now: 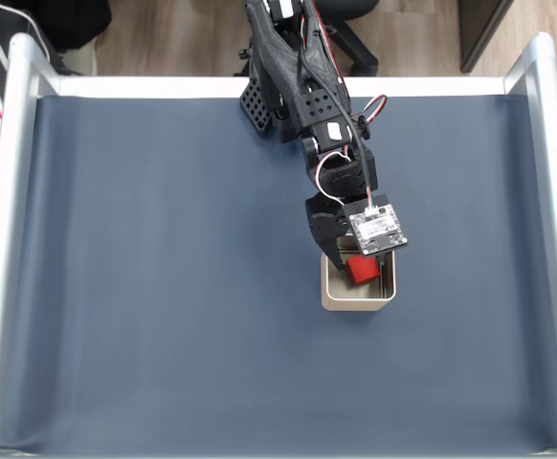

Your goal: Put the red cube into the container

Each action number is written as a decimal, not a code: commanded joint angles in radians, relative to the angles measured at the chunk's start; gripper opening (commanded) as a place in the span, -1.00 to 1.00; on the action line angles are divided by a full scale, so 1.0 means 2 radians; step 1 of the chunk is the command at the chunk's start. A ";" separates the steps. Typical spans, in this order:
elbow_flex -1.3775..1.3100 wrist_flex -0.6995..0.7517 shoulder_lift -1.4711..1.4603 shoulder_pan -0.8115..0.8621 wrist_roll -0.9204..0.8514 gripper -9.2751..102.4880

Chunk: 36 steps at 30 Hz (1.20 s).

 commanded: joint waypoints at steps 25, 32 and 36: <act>-0.026 -0.010 0.081 0.034 -0.018 -0.83; 0.026 -0.011 0.175 0.121 -0.048 -0.83; 0.108 -0.011 0.264 0.169 -0.067 -0.83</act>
